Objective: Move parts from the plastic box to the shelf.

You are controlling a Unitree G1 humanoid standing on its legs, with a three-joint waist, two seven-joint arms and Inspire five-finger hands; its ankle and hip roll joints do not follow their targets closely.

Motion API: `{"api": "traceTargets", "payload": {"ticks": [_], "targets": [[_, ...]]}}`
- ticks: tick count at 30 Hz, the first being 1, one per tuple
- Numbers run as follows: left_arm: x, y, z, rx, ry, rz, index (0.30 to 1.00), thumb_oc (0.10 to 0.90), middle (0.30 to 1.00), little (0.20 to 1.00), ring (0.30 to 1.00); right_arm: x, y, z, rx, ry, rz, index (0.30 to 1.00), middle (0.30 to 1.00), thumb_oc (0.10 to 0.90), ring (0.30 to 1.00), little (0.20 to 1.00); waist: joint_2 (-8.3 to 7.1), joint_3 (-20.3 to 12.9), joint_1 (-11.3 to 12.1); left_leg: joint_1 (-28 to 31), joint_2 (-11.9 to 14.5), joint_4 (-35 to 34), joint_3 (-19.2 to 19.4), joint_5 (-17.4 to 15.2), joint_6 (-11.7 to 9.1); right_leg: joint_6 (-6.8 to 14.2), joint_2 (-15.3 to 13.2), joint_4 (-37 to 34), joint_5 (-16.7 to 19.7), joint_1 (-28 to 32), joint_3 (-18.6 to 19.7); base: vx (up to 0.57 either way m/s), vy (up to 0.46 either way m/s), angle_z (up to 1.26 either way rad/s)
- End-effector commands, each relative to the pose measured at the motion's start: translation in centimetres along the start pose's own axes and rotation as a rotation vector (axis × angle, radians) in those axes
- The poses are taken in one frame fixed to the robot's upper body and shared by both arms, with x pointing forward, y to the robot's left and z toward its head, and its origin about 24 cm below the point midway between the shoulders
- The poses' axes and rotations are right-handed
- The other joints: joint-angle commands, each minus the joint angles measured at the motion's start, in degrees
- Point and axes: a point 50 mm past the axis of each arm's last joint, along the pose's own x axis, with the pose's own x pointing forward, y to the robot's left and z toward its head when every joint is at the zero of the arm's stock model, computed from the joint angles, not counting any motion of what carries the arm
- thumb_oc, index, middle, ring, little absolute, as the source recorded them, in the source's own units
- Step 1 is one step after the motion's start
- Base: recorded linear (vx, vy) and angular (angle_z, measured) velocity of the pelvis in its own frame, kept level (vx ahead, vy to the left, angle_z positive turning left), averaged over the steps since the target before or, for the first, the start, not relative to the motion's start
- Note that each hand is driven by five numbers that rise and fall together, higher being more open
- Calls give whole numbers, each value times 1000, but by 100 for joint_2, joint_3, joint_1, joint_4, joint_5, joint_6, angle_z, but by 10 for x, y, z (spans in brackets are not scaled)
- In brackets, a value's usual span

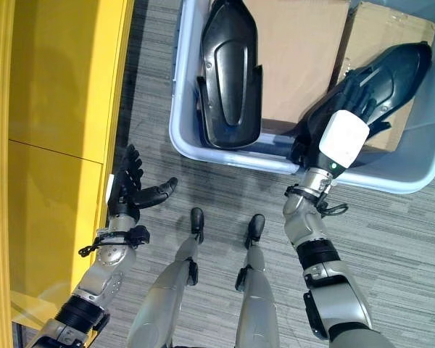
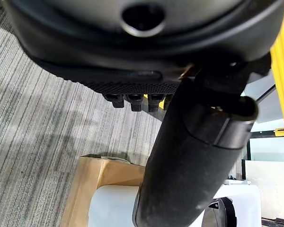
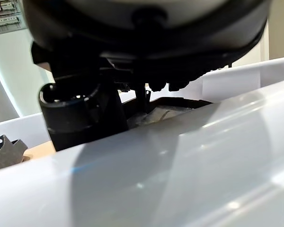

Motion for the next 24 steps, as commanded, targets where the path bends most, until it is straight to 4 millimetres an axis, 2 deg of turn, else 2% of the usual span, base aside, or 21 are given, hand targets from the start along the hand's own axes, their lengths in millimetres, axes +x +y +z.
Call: {"api": "traceTargets", "payload": {"ticks": [1,15,23,24], "targets": [[-1,6,33,-12,-207,0,1000,900,1000,1000,1000,5,-18,-33,-94,53,-135,1000,1000,900,1000,1000,-138,-90,-259,-156,279,412,-39,-377,-351,862,-1118,-34,538,226,46,0,0,0],[0,6,31,-9,-196,3,1000,900,1000,1000,1000,1,-23,-46,-64,137,-185,1000,1000,900,1000,1000,-126,-90,-327,-139,276,397,-17,-411,-324,858,-1107,-11,514,167,98,0,0,0],[-1,6,29,-5,-183,4,1000,900,1000,1000,1000,-7,-18,-47,22,205,-173,1000,1000,900,1000,1000,-125,-90,-377,-139,280,389,4,-411,-326,852,-1094,-12,510,144,127,0,0,0],[-1,6,28,-5,-178,7,1000,900,1000,1000,1000,-10,-14,-46,80,239,-155,1000,1000,900,1000,1000,-137,-90,-403,-145,289,375,6,-404,-331,854,-1089,-8,514,128,125,0,0,0]]}}
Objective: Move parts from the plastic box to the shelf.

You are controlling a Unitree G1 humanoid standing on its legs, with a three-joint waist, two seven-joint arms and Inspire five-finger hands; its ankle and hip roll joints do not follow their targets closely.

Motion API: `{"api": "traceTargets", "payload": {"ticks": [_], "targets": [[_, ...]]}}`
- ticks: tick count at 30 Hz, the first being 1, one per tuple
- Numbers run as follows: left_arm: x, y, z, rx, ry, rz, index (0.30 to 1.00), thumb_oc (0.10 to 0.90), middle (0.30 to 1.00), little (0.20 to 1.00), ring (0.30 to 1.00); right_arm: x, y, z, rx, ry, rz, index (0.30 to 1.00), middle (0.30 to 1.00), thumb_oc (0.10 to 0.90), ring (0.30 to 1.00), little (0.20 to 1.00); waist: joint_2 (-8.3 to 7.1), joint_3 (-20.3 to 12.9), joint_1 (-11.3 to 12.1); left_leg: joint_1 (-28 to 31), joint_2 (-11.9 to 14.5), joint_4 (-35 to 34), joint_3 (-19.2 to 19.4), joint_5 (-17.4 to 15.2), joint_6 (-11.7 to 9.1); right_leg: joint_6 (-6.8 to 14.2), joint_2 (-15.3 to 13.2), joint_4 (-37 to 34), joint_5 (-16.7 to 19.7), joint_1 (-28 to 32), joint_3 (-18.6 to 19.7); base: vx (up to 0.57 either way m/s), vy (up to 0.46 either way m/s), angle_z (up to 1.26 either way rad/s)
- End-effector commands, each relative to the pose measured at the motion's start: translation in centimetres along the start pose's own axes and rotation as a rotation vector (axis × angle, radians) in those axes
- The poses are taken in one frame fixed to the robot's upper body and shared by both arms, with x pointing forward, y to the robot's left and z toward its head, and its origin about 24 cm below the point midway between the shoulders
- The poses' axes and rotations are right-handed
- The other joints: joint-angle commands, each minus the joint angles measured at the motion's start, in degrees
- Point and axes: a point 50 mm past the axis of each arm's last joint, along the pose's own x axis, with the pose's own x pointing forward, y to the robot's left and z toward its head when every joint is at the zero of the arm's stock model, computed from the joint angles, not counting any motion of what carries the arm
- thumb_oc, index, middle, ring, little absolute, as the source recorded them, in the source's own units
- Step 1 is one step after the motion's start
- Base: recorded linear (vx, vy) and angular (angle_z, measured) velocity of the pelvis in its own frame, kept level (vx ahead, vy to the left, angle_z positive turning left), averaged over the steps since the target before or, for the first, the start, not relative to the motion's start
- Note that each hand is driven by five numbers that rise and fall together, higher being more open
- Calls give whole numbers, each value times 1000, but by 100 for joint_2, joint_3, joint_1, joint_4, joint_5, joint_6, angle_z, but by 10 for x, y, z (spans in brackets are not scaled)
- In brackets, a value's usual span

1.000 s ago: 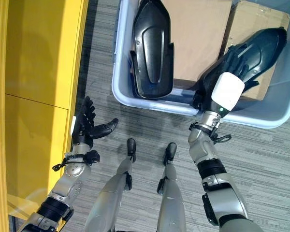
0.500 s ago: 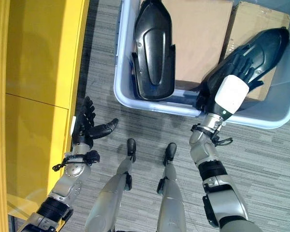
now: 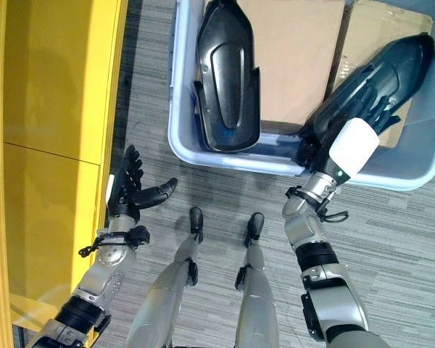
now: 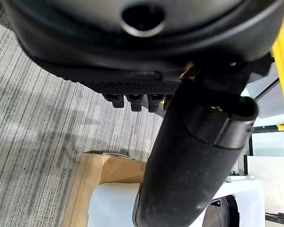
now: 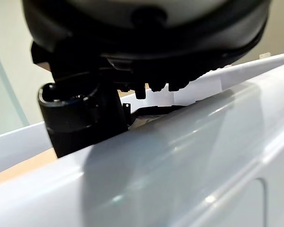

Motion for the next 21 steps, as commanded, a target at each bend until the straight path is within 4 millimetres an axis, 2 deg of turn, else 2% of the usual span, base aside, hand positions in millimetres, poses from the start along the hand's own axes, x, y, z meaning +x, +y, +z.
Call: {"api": "traceTargets", "payload": {"ticks": [1,9,15,16,17,18,21], "targets": [[0,6,29,-5,-180,8,1000,900,1000,1000,1000,0,-18,-38,-34,106,-111,1000,1000,900,1000,1000,-138,-90,-269,-145,297,437,-21,-415,-349,853,-1086,-11,514,174,91,0,0,0],[1,7,28,-4,-172,18,1000,900,1000,1000,1000,-6,-6,-36,35,134,-13,1000,1000,900,1000,1000,-169,-90,-278,-146,305,407,-3,-408,-346,843,-1068,-21,521,156,89,0,0,0],[1,8,27,-7,-163,24,1000,900,1000,1000,1000,-15,11,-31,106,160,127,1000,1000,900,1000,1000,-190,-90,-263,-162,314,381,-7,-393,-343,828,-1044,-31,513,133,86,0,0,0],[1,9,26,-13,-159,29,1000,900,1000,1000,1000,-18,17,-30,151,185,173,635,635,639,635,635,-198,-90,-267,-157,322,361,1,-383,-346,822,-1039,-33,507,130,79,0,0,0],[2,9,26,-12,-156,25,1000,900,1000,1000,1000,-23,22,-33,167,213,218,484,484,531,484,484,-203,-90,-264,-156,323,349,0,-376,-348,822,-1033,-32,507,127,77,0,0,0],[1,10,25,-18,-150,27,1000,900,1000,1000,1000,-25,25,-32,222,247,237,300,300,400,300,300,-213,-90,-267,-152,327,339,5,-369,-351,822,-1027,-31,506,118,79,0,0,0],[1,13,24,-20,-137,35,1000,900,1000,1000,1000,-30,32,-29,308,289,317,300,300,400,300,300,-239,-90,-270,-145,341,322,20,-363,-349,815,-1010,-27,505,103,84,0,0,0]]}}
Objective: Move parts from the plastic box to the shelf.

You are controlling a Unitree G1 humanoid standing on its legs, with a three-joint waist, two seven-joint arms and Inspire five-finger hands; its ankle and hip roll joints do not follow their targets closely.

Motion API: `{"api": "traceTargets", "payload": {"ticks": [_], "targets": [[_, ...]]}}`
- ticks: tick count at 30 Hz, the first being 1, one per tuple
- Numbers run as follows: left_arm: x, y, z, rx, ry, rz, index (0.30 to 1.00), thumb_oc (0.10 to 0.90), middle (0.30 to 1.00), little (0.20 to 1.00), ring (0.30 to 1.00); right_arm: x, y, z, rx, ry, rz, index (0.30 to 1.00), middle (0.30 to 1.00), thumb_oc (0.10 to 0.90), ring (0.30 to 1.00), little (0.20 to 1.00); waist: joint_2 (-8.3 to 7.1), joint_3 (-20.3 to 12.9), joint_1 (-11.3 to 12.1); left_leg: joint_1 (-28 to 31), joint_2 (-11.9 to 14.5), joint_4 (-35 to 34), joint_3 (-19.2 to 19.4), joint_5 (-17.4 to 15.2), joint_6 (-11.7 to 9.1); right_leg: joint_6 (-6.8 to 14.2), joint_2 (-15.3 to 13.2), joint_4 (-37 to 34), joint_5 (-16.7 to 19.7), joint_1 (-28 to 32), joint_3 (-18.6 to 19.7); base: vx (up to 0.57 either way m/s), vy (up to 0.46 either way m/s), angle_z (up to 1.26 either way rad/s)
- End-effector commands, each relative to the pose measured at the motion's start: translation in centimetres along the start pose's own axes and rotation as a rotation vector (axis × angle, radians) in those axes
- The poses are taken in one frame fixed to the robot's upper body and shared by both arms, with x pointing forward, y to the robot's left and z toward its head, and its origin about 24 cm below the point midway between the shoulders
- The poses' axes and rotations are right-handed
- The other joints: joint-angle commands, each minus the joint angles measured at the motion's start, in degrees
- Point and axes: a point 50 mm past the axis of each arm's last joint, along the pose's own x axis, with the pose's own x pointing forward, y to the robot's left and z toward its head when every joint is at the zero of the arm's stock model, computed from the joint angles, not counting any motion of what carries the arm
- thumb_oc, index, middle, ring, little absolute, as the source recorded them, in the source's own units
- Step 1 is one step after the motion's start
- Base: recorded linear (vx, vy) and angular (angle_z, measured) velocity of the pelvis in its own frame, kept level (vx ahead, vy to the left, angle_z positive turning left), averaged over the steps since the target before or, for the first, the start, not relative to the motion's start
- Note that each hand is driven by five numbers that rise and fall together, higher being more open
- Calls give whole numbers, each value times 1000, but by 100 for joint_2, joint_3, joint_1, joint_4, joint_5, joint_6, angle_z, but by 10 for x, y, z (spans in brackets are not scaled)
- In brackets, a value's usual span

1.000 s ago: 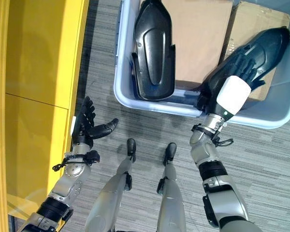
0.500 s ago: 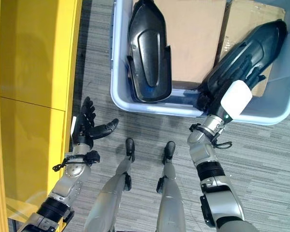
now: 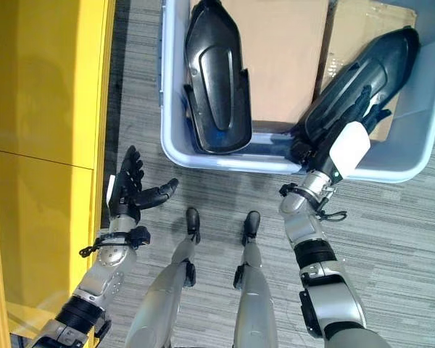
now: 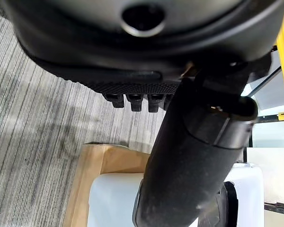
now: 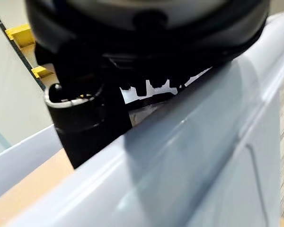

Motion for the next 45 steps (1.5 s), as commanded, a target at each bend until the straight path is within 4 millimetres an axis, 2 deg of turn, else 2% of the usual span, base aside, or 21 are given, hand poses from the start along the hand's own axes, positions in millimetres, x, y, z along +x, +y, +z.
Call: {"api": "traceTargets", "payload": {"ticks": [1,4,13,25,29,33,36,39,45], "targets": [[2,13,25,-23,-141,32,1000,900,1000,1000,1000,-25,14,-40,67,213,168,300,300,400,300,300,-193,-78,-7,-151,344,329,22,-388,-384,810,-1008,-99,498,136,74,0,0,0],[-1,18,26,-33,-141,41,1000,900,1000,1000,1000,-21,12,-47,-2,203,208,300,300,400,300,300,-208,-78,11,-121,355,318,22,-393,-385,808,-1004,-91,487,148,71,0,0,0],[-1,15,29,-38,-157,26,1000,900,1000,1000,1000,-21,14,-52,-138,152,262,300,300,400,300,300,-205,-78,34,13,363,244,29,-376,-379,813,-987,-99,503,230,68,-5,-5,-1],[2,16,29,-28,-156,31,1000,900,1000,1000,1000,-22,9,-53,-167,117,269,300,300,400,300,300,-290,-78,8,339,401,193,9,-387,-369,815,-957,-90,481,506,59,0,0,0],[2,19,28,-12,-151,38,1000,900,1000,1000,1000,-18,-1,-49,-185,58,235,300,300,400,300,300,-348,-87,-11,529,425,203,-9,-402,-378,809,-955,-71,472,695,39,0,0,0],[0,23,22,18,-131,42,1000,900,1000,1000,1000,-13,-19,-44,-225,-32,174,300,300,400,300,300,-434,-296,-47,737,460,174,-44,-426,-381,806,-949,-53,462,878,34,0,0,0],[-1,24,21,23,-126,42,1000,900,1000,1000,1000,-12,-22,-44,-237,-43,168,300,300,400,300,300,-442,-332,-44,778,463,162,-44,-425,-380,804,-948,-55,452,918,36,0,0,0],[-6,35,14,62,-94,47,1000,900,1000,1000,1000,-6,-44,-38,-283,-126,103,300,300,400,300,300,-555,-625,-57,1097,509,71,-59,-440,-385,803,-931,-37,390,1174,6,11,-10,0],[-19,53,-2,108,-15,55,1000,900,1000,1000,1000,-9,-63,-35,-318,-207,95,300,300,400,300,300,-724,-1024,-80,1572,552,-46,-67,-493,-342,765,-878,108,150,1497,29,29,-10,-3]]}}
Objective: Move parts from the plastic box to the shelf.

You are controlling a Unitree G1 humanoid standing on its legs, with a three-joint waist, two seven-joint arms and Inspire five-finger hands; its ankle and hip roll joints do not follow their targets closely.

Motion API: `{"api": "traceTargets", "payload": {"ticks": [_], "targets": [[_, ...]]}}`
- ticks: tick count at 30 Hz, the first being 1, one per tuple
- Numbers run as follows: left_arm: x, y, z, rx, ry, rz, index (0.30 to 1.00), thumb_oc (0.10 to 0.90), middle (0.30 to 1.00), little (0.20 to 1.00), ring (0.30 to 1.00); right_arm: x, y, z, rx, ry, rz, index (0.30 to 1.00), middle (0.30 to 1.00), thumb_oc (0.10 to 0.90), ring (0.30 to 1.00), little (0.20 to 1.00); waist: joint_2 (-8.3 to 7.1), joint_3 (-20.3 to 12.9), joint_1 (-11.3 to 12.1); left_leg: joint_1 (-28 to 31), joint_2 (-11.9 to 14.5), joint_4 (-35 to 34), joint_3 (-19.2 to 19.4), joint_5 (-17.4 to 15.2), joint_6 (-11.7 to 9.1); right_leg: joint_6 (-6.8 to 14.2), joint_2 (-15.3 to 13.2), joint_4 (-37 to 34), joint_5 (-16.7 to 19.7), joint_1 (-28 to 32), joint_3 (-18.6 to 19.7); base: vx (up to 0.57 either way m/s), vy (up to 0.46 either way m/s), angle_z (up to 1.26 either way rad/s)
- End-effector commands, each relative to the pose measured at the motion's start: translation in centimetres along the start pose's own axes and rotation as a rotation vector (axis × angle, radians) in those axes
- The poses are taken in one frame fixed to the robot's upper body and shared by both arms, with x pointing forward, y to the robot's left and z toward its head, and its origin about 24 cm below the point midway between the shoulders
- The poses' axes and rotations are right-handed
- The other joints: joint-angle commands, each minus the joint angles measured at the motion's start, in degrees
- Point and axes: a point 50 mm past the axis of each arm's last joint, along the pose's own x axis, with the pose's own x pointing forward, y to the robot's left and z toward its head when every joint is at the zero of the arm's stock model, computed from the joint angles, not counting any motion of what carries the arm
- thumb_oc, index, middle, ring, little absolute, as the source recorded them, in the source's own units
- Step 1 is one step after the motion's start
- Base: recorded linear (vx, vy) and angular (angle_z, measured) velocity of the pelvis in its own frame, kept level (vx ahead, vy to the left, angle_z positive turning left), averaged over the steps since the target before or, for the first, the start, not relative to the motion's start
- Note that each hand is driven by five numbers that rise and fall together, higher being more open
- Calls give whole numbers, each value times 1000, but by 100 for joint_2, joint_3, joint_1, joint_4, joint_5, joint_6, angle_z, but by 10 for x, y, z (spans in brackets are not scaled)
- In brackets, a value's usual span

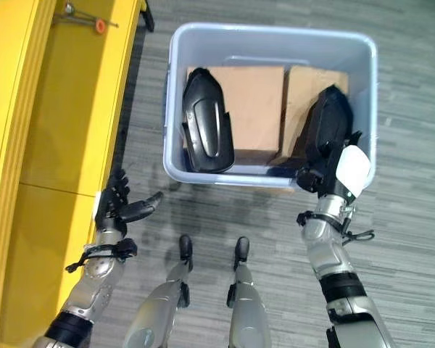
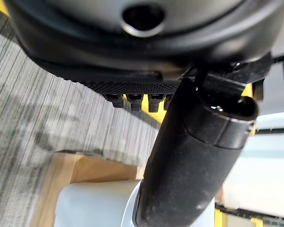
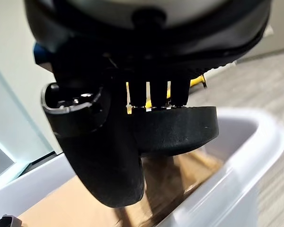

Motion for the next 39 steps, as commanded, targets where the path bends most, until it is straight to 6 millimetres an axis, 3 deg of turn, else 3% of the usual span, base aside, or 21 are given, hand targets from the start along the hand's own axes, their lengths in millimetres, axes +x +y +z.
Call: {"api": "traceTargets", "payload": {"ticks": [1,14,19,27,31,34,36,37,39], "targets": [[-1,11,15,87,-104,-54,1000,900,1000,1000,1000,12,-30,8,-40,-108,-140,300,300,400,300,300,-327,-823,19,304,514,115,-89,-509,-343,760,-926,329,2,216,12,39,-16,1],[-23,42,-8,170,7,-35,1000,900,1000,1000,1000,9,-69,26,-158,-324,-207,300,300,400,300,300,-449,-1842,-15,1162,596,-52,-24,-676,-343,731,-807,377,-304,965,-18,67,-20,-1],[-33,48,-16,180,48,-41,1000,900,1000,1000,1000,4,-79,43,-201,-449,-192,300,300,400,300,300,-397,-2227,-35,1478,685,-58,27,-754,-372,685,-716,425,-461,1207,35,62,-36,-7],[-40,53,-23,186,80,-33,1000,900,1000,1000,1000,-5,-81,74,-199,-641,-144,300,300,400,300,300,-282,-2491,-79,1733,899,-43,0,-702,-452,525,-480,734,-844,1359,135,6,-89,-3],[-46,52,-27,158,101,-24,1000,900,1000,1000,1000,-6,-72,116,-144,-823,-92,300,300,400,300,300,-157,-2473,-13,1677,1389,126,-154,-296,-662,164,95,1056,-1299,1373,153,-96,-385,1],[-48,48,-25,137,90,-31,1000,900,1000,1000,1000,1,-75,143,-109,-912,-149,300,300,400,300,300,-33,-2188,189,1265,1714,376,-471,468,-900,-107,464,990,-1431,1405,-38,-188,-339,12],[-47,46,-23,127,82,-29,1000,900,1000,1000,1000,4,-81,154,-106,-942,-192,300,300,400,300,300,35,-2077,253,1084,1824,247,-586,972,-1028,-185,527,948,-1455,1410,-291,-184,-195,71],[-45,42,-23,97,79,-19,1000,900,1000,1000,1000,5,-85,157,-93,-945,-225,300,300,400,300,300,90,-1967,337,832,1850,138,-567,1381,-1087,-232,477,937,-1481,1418,-580,-227,-156,109],[-43,41,-28,69,101,-6,1000,900,1000,1000,1000,6,-87,148,-123,-917,-229,300,300,400,300,300,52,-1879,287,675,1855,321,-90,1262,-1020,-279,328,961,-1462,1408,-996,-233,-131,184]]}}
